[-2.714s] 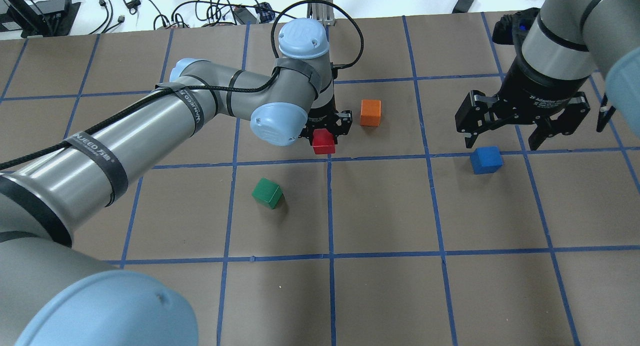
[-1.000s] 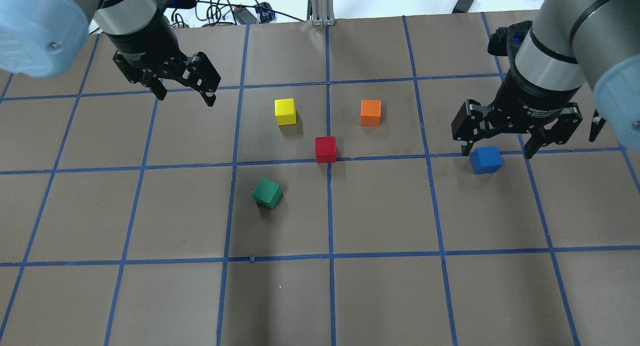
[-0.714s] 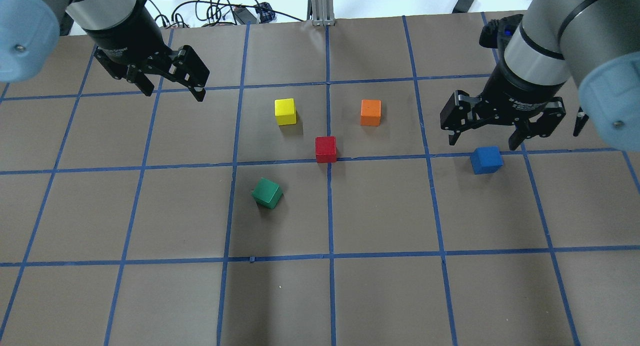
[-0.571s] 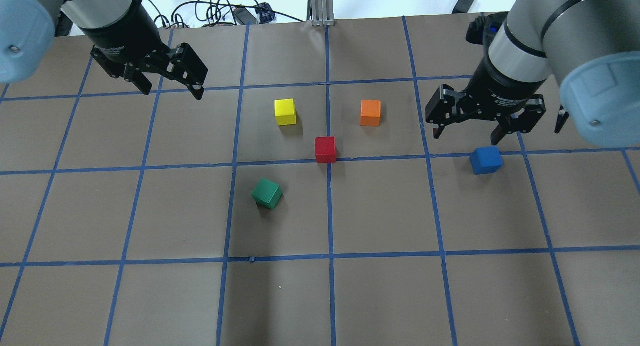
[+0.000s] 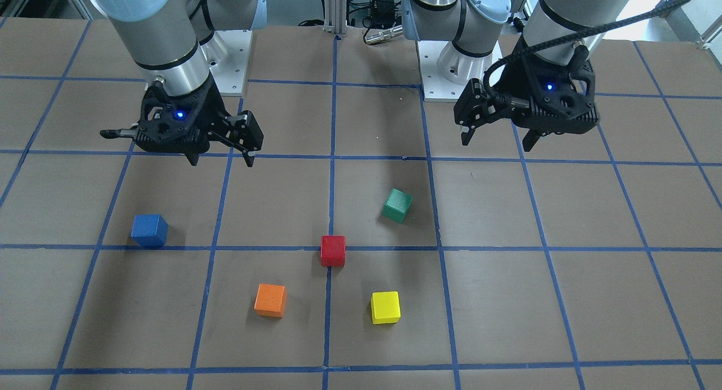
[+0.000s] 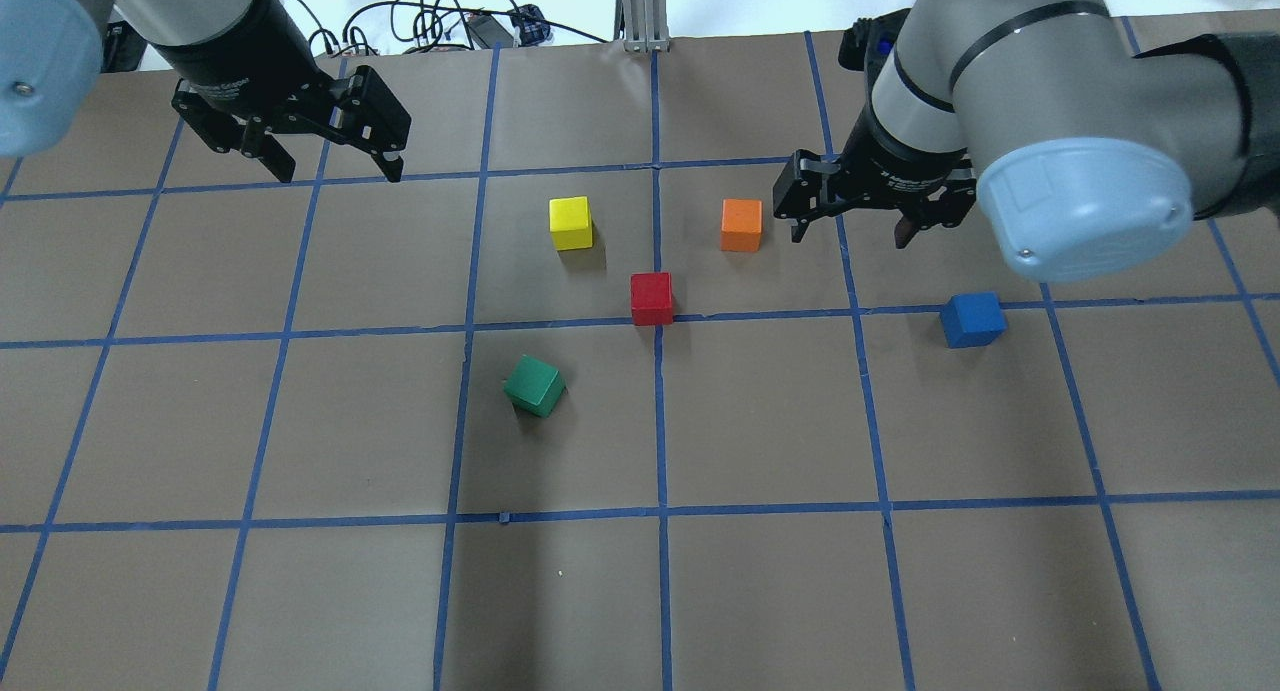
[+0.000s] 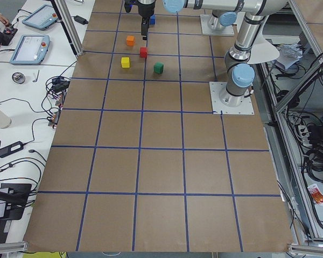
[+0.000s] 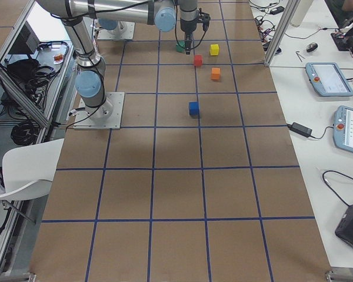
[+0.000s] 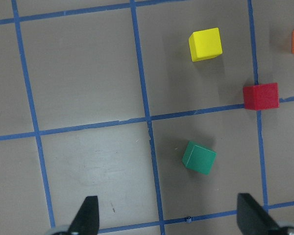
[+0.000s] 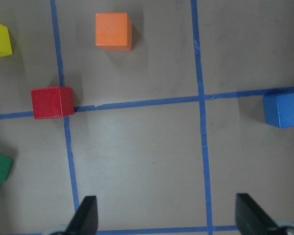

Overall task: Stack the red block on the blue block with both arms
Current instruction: 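Lower the right gripper over the red cube and close on it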

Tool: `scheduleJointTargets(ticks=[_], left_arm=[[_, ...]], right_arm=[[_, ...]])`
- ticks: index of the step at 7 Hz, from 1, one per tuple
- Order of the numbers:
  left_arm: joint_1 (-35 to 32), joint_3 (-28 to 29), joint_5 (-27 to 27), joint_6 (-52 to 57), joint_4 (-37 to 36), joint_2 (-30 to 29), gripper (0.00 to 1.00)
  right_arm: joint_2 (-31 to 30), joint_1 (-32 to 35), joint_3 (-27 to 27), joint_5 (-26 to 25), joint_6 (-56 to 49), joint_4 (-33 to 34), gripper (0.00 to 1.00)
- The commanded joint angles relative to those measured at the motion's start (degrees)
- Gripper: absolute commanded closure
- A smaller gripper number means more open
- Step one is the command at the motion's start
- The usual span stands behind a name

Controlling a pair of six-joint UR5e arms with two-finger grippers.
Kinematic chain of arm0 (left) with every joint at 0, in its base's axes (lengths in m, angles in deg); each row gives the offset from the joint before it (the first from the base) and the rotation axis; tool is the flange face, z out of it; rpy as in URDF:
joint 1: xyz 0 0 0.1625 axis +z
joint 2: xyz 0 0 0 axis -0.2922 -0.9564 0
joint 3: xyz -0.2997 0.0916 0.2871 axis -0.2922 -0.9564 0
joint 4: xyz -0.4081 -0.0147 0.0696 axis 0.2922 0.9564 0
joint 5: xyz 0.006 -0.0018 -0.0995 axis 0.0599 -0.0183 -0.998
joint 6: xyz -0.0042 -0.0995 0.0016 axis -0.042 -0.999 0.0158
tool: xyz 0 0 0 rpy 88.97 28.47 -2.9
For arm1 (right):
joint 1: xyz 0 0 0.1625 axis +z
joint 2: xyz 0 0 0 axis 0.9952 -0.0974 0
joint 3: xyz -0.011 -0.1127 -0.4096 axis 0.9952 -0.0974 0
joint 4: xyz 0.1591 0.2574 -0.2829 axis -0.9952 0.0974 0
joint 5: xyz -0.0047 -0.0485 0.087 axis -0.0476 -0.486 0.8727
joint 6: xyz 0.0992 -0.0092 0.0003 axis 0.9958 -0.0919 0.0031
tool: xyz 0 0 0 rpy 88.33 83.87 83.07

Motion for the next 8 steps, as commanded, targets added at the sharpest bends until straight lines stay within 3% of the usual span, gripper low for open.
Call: scheduleJointTargets(ticks=[1, 3, 8], left_arm=[[-0.1, -0.6, 1.4, -1.2, 1.1, 0.2, 0.00], [-0.2, -0.5, 1.4, -1.2, 1.2, 0.4, 0.00], [-0.2, -1.0, 1.5, -1.1, 1.2, 0.4, 0.00]], right_arm=[[5.4, 5.6, -0.2, -3.6, 0.8, 7.2, 0.00], [9.8, 6.2, -0.6, -3.2, 1.2, 13.7, 0.00], [22.4, 13.5, -9.1, -2.7, 11.4, 13.8, 0.00]])
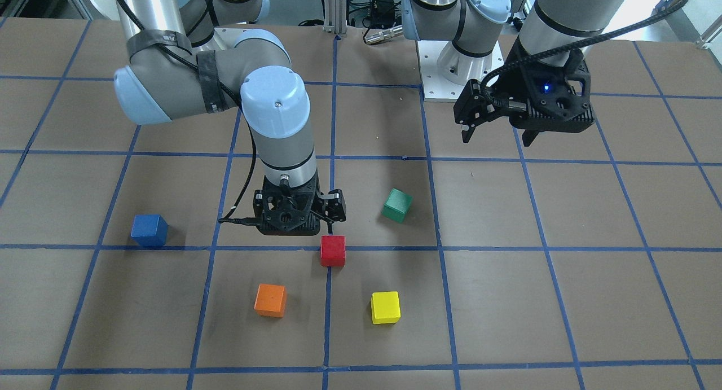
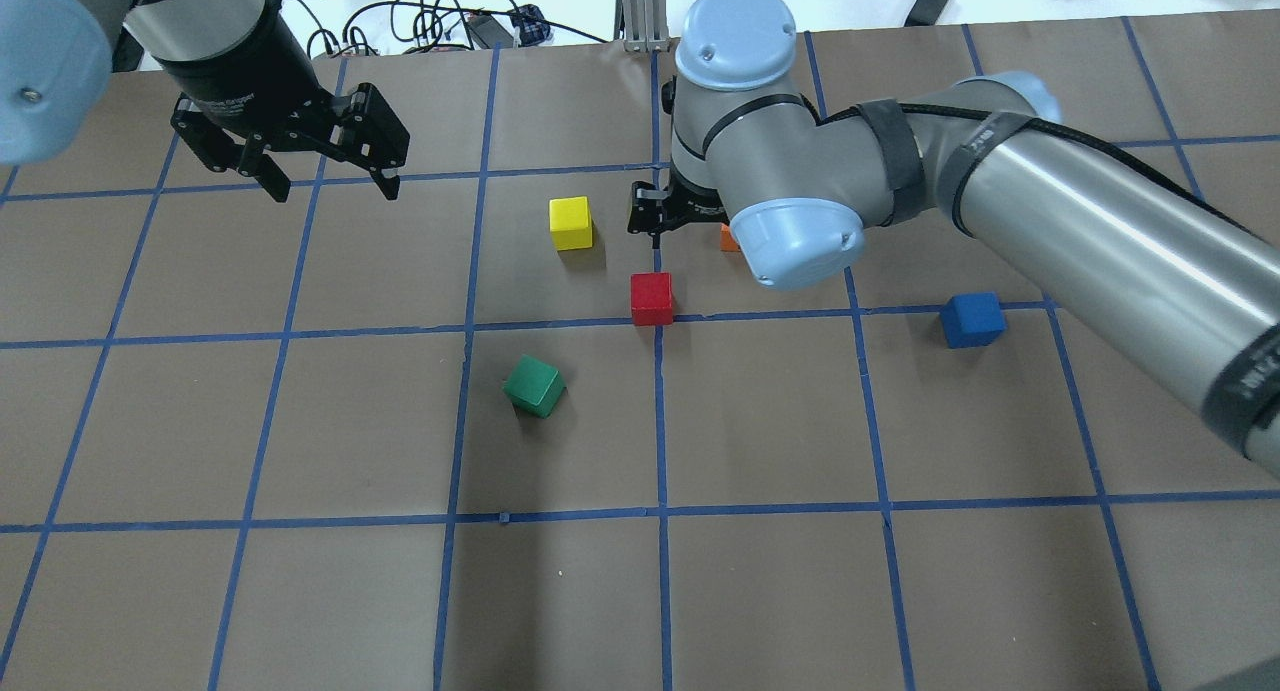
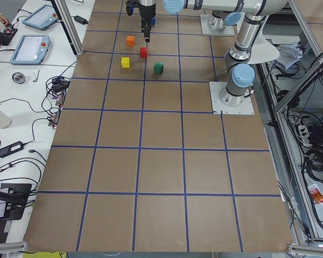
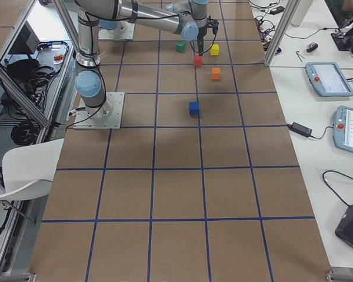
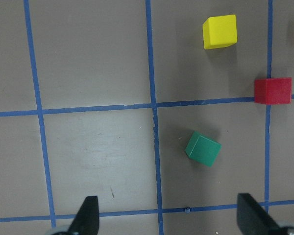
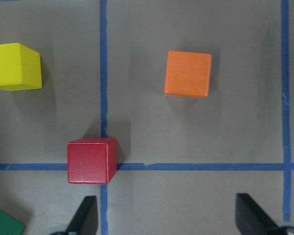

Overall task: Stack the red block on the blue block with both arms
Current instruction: 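Lower the right gripper over the red cube and close on it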

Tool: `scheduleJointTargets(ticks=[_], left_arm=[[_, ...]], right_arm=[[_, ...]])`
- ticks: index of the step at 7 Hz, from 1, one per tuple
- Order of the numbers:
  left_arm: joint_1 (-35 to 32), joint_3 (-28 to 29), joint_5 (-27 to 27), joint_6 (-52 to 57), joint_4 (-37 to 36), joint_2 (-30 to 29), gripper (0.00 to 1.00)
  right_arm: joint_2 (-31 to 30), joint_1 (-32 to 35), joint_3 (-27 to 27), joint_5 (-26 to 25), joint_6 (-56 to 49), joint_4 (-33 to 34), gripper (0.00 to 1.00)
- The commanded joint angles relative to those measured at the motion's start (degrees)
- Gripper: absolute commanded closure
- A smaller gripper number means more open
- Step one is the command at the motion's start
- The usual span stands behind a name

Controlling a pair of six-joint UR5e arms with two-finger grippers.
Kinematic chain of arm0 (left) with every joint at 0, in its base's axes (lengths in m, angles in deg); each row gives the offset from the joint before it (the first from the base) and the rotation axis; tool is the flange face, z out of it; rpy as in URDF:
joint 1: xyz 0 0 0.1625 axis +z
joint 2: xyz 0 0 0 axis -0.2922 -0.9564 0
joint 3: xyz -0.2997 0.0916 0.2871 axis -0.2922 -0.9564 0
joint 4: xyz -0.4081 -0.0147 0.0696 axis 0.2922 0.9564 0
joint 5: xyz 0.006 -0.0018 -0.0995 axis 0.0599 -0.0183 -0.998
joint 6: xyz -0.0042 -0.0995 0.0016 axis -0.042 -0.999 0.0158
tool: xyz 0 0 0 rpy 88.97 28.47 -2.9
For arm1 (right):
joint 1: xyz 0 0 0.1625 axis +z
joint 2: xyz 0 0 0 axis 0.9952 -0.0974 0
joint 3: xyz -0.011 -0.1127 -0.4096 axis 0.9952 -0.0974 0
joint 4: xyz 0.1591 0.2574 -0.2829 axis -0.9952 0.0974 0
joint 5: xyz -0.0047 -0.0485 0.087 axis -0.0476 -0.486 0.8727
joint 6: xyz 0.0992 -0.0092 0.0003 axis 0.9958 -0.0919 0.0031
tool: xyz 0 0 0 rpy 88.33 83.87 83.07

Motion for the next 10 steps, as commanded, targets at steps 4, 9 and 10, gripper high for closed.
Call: scheduleJointTargets(ticks=[4, 9, 10], left_arm=[[-0.1, -0.4, 0.0, 0.2, 0.0, 0.0, 0.00], [-0.1, -0.4, -0.1, 0.1, -0.1, -0.1, 0.00], [-0.1, -0.4, -0.1, 0.1, -0.1, -0.1, 0.00]], right_arm=[[7.2, 2.5, -2.1, 4.5, 1.6, 0.1, 0.00], [9.3, 2.5, -1.8, 4.5, 3.2, 0.3, 0.00], [9.4, 2.7, -1.6, 4.3, 3.2, 0.2, 0.00]])
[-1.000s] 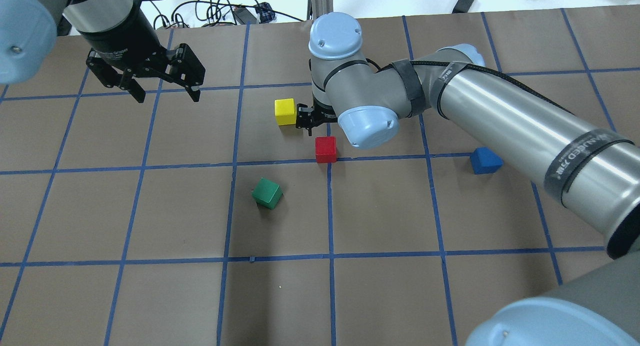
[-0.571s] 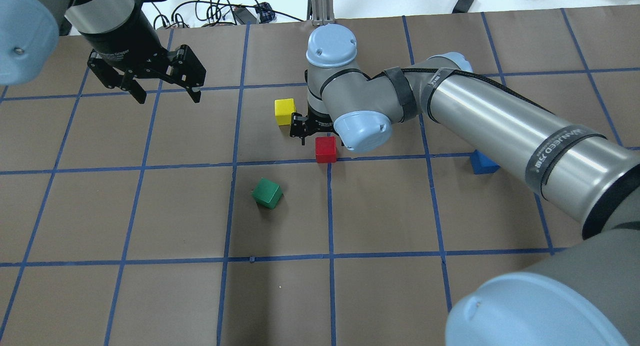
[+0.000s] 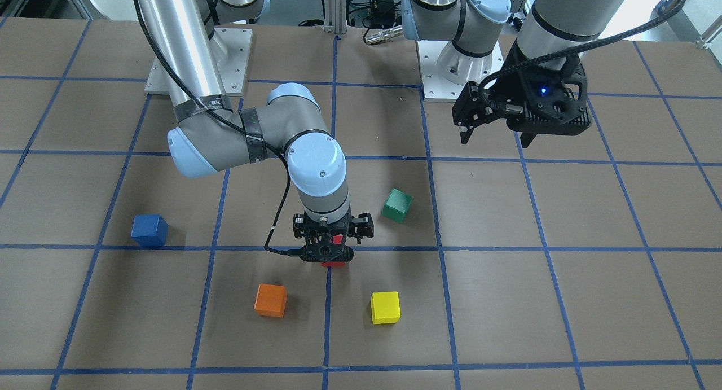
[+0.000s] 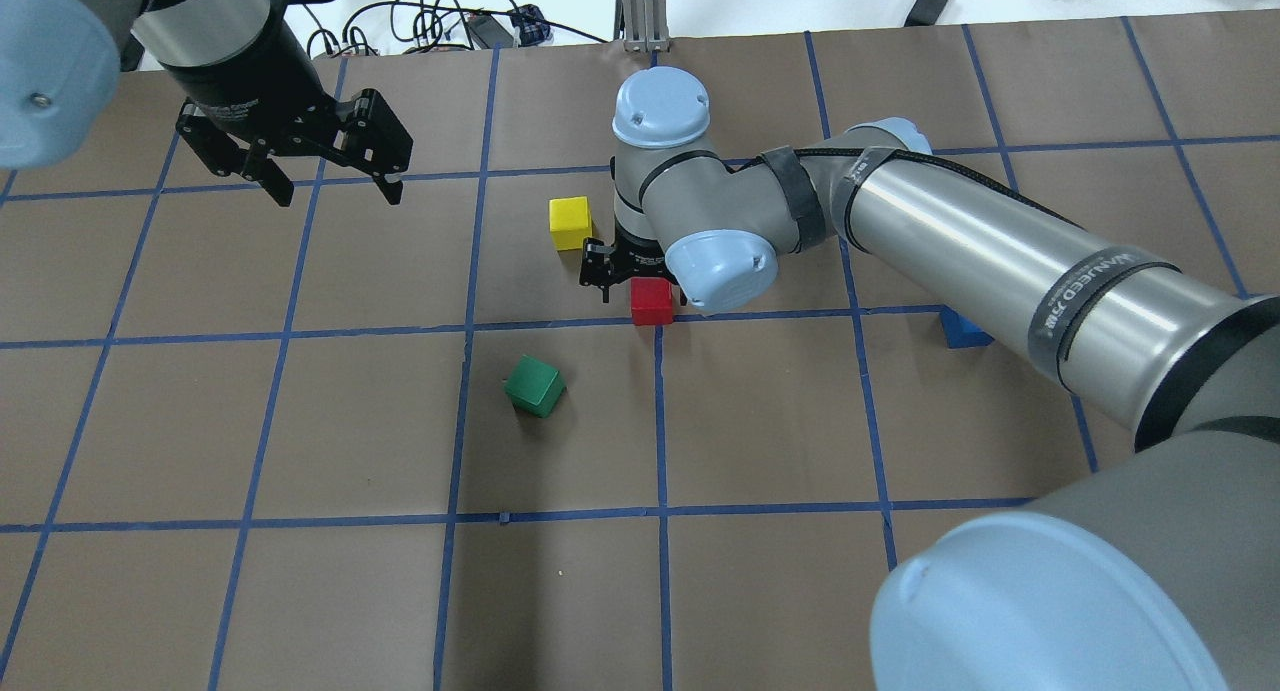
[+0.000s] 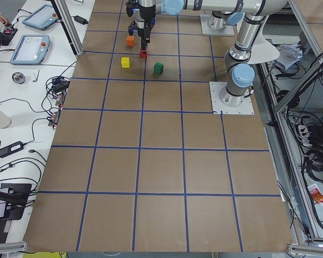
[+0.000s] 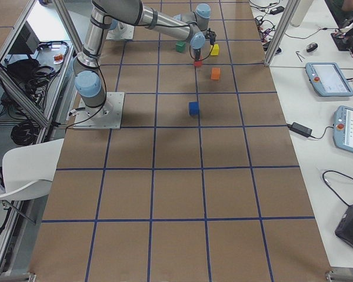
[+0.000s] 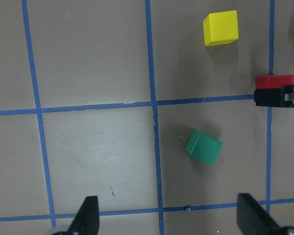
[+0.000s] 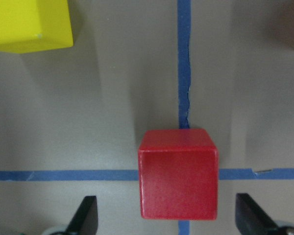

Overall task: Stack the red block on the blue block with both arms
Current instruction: 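Lower the right gripper over the red cube and close on it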

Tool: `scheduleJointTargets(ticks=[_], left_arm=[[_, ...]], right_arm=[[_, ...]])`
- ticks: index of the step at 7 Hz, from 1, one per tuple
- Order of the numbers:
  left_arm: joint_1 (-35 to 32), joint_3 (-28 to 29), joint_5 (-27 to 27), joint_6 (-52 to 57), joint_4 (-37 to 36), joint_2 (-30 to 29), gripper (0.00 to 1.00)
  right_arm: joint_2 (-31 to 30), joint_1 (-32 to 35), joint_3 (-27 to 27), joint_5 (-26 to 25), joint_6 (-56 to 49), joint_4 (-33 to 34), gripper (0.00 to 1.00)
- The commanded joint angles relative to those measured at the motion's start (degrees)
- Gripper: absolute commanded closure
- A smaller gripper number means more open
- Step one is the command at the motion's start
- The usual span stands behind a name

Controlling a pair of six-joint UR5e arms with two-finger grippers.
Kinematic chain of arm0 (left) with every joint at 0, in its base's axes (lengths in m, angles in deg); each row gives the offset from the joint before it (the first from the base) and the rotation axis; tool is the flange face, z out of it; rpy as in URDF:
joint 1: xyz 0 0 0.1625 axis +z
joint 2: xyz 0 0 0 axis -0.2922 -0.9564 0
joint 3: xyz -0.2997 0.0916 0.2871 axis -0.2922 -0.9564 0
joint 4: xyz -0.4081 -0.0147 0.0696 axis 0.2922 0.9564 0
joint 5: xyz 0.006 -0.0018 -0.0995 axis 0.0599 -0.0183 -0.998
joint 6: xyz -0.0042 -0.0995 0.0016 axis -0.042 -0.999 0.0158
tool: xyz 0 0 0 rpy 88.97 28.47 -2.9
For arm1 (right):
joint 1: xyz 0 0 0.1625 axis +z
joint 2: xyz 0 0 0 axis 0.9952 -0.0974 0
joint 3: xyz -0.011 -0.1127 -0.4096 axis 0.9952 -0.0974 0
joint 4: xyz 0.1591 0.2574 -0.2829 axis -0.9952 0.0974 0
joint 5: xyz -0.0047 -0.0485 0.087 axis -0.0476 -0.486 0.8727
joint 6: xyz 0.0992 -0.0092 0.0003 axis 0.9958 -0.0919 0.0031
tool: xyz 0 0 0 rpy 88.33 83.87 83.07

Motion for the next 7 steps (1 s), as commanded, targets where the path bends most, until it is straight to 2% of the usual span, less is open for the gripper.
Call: scheduleJointTargets(ticks=[1, 3, 4, 5, 7], left_arm=[[0.0, -0.1, 0.0, 0.0, 0.0, 0.0, 0.00], [0.0, -0.1, 0.0, 0.0, 0.0, 0.0, 0.00], [0.0, -0.1, 0.0, 0.0, 0.0, 0.0, 0.00], [0.0, -0.2, -0.1, 0.0, 0.1, 0.0, 0.00], [0.0, -0.4, 0.0, -0.1, -0.1, 0.2, 0.00]], right_arm=[[1.1, -0.1, 0.2, -0.4, 0.1, 0.0, 0.00], [1.6, -0.1, 0.3, -0.4, 0.0, 0.0, 0.14], [1.9, 0.1, 0.2, 0.0, 0.2, 0.0, 0.59], [1.9, -0.1, 0.1, 0.3, 0.3, -0.1, 0.98], [1.1, -0.1, -0.3, -0.4, 0.3, -0.7, 1.00]])
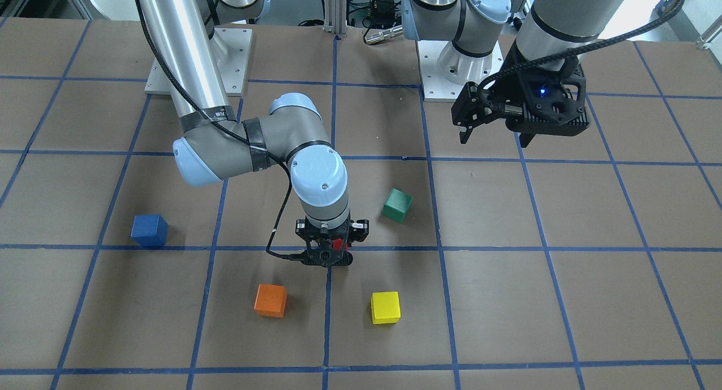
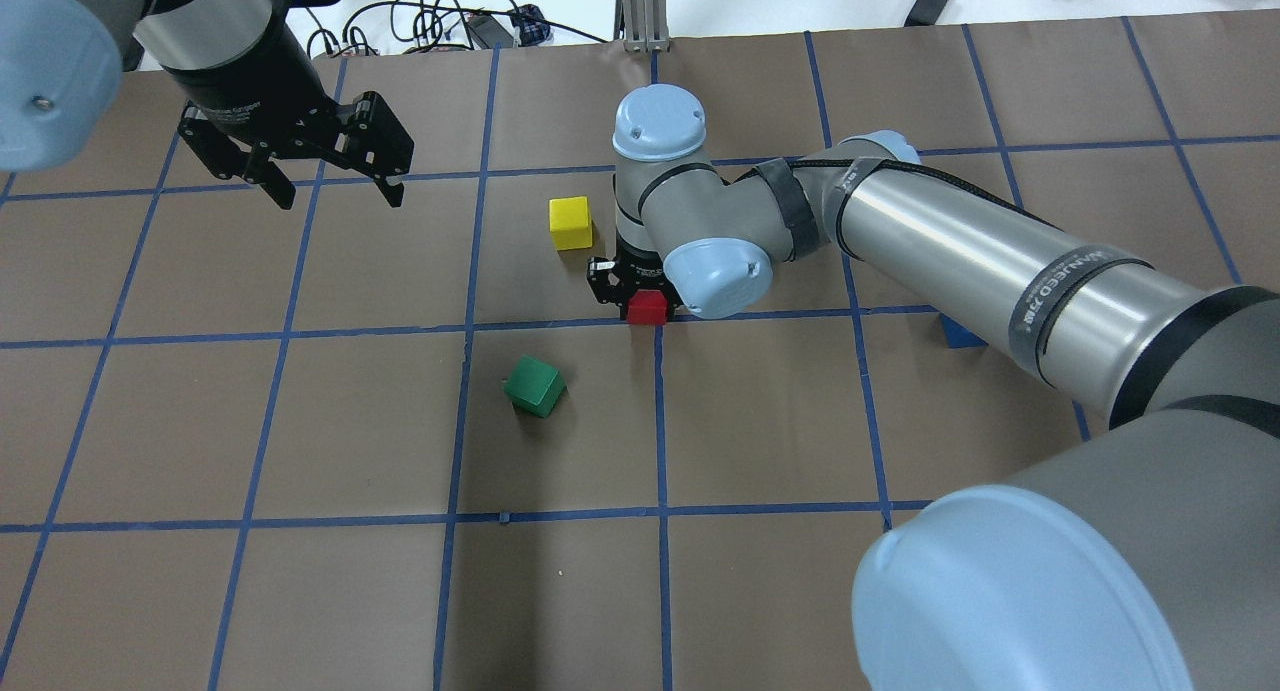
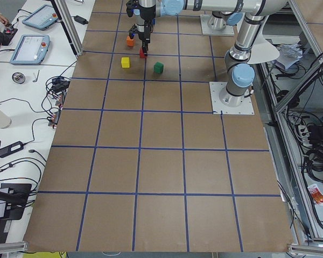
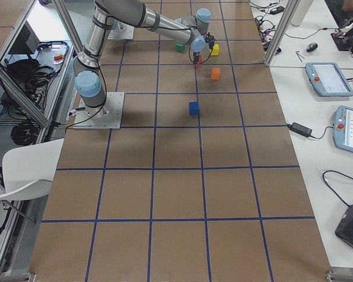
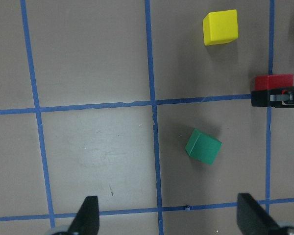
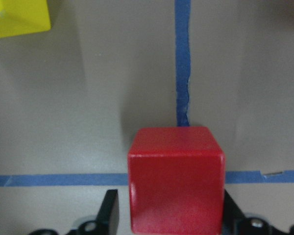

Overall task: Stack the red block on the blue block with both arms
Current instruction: 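Lift the red cube with the right gripper and carry it to the blue cube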

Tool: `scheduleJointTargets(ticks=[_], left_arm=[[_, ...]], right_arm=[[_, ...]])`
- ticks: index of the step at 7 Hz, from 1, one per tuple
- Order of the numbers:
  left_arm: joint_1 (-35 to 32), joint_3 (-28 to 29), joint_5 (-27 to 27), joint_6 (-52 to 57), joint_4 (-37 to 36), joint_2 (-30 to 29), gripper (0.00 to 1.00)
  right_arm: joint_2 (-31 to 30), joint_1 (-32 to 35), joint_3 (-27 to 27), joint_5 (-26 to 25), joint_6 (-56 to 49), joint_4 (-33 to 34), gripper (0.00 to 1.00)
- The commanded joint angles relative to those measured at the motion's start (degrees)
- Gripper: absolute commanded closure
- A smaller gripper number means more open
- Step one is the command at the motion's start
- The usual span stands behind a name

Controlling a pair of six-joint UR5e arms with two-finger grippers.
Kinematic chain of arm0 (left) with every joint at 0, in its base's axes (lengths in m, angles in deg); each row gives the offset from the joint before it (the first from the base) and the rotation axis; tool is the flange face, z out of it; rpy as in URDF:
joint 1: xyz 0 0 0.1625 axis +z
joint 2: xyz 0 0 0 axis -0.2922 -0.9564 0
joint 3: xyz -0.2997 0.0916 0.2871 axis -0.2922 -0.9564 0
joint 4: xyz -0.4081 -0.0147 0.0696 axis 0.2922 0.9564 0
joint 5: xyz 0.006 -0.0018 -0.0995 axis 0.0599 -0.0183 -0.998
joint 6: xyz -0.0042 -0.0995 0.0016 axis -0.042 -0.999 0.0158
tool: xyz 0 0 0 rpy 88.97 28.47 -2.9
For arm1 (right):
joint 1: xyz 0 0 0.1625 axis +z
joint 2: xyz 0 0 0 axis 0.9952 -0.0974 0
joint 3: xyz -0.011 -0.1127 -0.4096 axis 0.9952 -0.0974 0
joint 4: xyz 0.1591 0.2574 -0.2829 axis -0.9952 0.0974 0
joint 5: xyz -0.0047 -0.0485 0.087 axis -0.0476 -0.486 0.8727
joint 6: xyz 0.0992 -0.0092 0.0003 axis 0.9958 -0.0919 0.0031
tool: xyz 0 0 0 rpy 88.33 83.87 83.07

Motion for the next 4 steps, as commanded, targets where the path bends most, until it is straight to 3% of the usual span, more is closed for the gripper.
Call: scheduleJointTargets(ticks=[1, 4], left_arm=[[0.0, -0.2, 0.1, 0.0, -0.1, 0.1, 0.00], [0.0, 0.0, 0.1, 0.0, -0.2, 0.0, 0.00]], right_arm=[[-2.4, -0.2, -0.5, -0.6, -0.2, -0.9, 1.00], [-12.6, -9.0, -0.1, -0.5, -4.3, -14.6, 1.00]])
